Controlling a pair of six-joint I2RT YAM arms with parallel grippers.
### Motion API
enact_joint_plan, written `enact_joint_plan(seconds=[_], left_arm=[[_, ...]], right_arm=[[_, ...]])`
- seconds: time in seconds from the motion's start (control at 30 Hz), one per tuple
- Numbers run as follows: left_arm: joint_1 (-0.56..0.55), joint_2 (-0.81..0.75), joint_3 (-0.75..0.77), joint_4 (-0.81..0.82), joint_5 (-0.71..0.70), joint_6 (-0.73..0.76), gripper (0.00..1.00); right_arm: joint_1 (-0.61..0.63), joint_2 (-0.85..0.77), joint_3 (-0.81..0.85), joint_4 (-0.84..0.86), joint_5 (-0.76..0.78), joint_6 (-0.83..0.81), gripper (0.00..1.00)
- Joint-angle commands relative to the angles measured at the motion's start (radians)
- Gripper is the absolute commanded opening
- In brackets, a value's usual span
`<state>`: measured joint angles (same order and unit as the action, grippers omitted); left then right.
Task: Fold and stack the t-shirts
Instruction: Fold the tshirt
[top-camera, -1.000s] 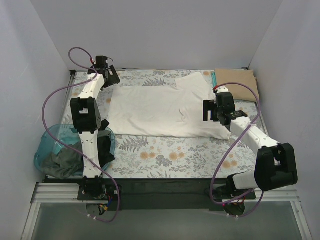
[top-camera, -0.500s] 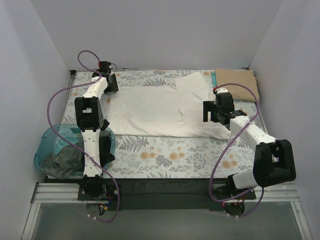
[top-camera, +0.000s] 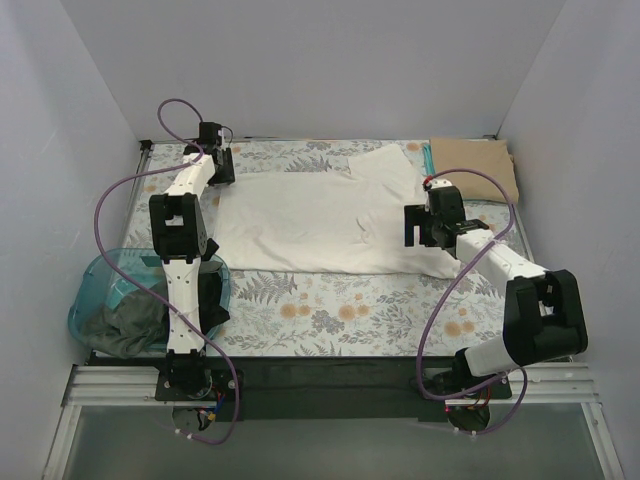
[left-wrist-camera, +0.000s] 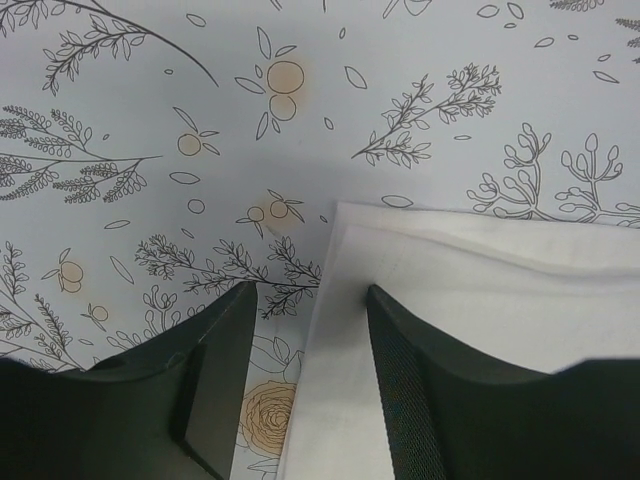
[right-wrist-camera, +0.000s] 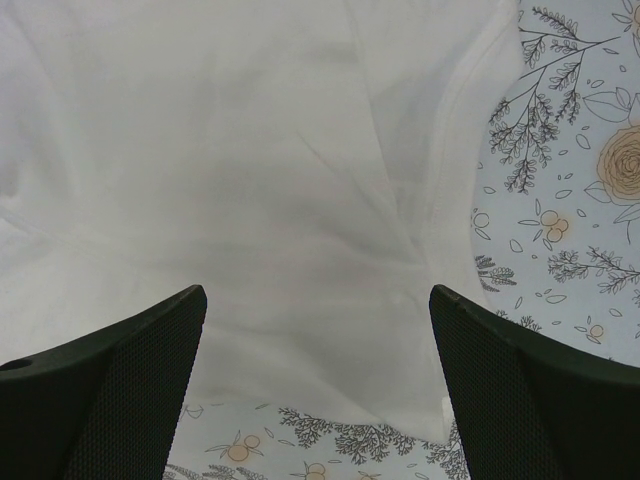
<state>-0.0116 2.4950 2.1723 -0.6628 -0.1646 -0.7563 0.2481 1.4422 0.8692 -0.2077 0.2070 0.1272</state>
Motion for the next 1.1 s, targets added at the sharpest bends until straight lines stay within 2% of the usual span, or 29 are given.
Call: enact_joint_plan(seconds=[0.0, 0.23, 0.3, 0.57, 0.73, 1.07], left_arm=[[0.009, -0.044, 0.001, 0.034, -0.001, 0.038, 0.46], [0.048, -0.035, 0.015, 0.064, 0.028, 0.014, 0.42], [0.052, -0.033, 0.015, 0.068, 0.059, 0.011, 0.38], [0.053, -0.001, 0.018, 0.078, 0.146, -0.011, 0.34], [0.053, -0.019, 0.026, 0.097, 0.165, -0.061, 0.34], [0.053, -0.013, 0.03, 0.126, 0.29, -0.129, 0.32]], right_arm=[[-0.006, 0.024, 0.033, 0.028, 0.0, -0.001, 0.98], [-0.004, 0.047, 0.05, 0.025, 0.0, 0.002, 0.98], [-0.006, 0.055, 0.054, 0.022, -0.001, 0.003, 0.98], [-0.006, 0.073, 0.071, 0.014, -0.001, 0.003, 0.98], [-0.004, 0.076, 0.082, 0.01, 0.0, 0.002, 0.98], [-0.006, 0.089, 0.088, 0.001, 0.0, 0.0, 0.98]])
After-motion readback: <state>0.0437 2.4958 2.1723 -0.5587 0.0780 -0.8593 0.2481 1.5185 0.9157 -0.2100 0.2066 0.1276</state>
